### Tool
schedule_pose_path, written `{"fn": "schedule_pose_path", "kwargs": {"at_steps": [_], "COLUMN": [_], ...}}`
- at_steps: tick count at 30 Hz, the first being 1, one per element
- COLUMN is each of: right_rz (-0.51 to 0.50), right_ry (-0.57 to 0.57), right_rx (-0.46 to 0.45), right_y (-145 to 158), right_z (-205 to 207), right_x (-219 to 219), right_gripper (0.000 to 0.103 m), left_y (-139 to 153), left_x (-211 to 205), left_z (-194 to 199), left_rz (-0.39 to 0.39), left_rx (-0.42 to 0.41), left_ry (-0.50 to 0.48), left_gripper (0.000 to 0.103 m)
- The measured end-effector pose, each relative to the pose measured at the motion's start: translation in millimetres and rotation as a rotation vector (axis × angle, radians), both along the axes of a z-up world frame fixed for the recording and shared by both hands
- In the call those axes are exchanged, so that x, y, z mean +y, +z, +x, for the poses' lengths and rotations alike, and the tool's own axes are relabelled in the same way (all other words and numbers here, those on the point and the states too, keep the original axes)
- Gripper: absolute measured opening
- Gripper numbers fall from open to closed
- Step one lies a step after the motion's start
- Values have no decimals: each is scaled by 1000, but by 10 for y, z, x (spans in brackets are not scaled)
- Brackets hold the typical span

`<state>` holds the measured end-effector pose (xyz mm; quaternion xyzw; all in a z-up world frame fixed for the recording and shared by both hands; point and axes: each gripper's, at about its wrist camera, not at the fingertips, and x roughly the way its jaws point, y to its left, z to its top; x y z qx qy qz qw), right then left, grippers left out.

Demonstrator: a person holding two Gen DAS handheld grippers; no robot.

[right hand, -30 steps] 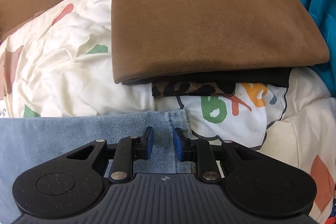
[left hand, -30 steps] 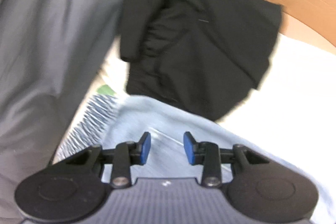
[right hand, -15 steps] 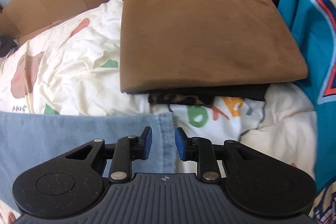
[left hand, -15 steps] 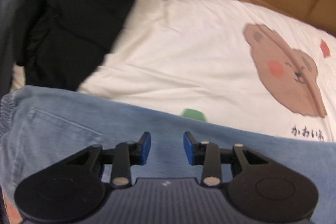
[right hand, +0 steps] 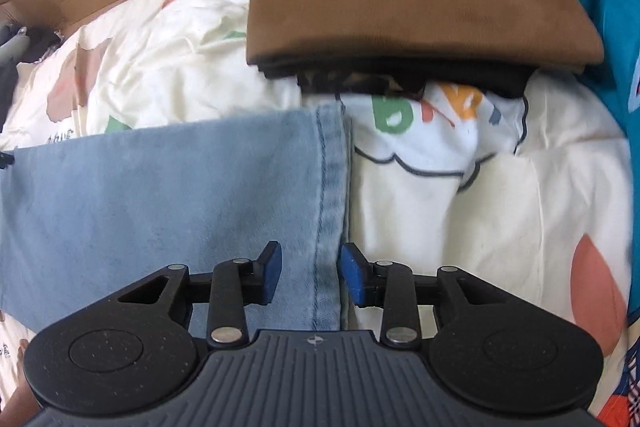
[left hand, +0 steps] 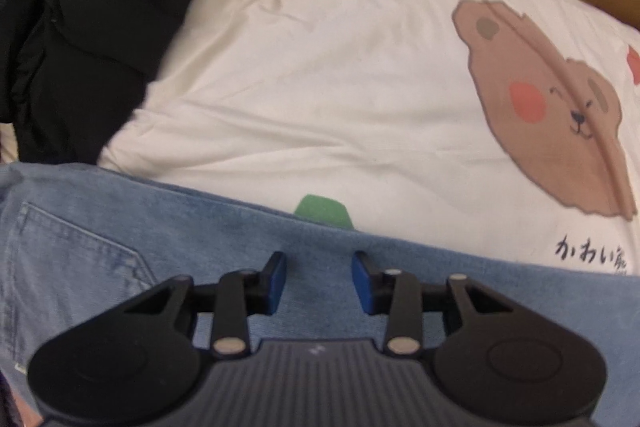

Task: Fold clothes
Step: 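Pinch the folded light-blue jeans hem with the right gripper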

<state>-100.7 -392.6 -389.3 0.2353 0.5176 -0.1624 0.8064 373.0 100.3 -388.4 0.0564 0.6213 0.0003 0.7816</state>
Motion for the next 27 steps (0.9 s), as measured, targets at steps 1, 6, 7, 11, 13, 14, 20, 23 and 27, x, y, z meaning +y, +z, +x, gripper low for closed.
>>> {"fn": "schedule_pose_path", "kwargs": {"at_steps": [1,6,7,11,13,14,20,23,27], "right_rz": [9,86,107,142,162,175,269,278,235], "right_ry": [-15,-66,-69,-52,-57,-63,-68,-6,24], "right_rx": [-6,-32,-38,-46,-54,-59,-115,-138,-115], "right_y": [-23,-158,-182,-283,-346,-371,-468,-476,-431], "right_z": [-26,-124,-140,-166,-172,-173,-221,-196,-102], "right_x": [-15,-126,-145,-193,-230,-248,-338,-304,-228], "right_gripper": [40,40,40,39,39,40,54,66,65], "left_y": [59,337,393,623,739,792,1011,1090,1149], "left_x": [24,174,211,344,383,405,573,620,654], "left_z": [-17,-189,-229,-460,-596,-667,-1035,-1177,-1329], "left_rz": [-3,5,11,38,56,66,108,118,122], "left_rx": [-3,-7,-6,-1,2,4,17,17,20], "left_ry": [4,11,22,56,55,56,110,139,163], "left_gripper": [38,42,42,43,43,43,43,44,44]}}
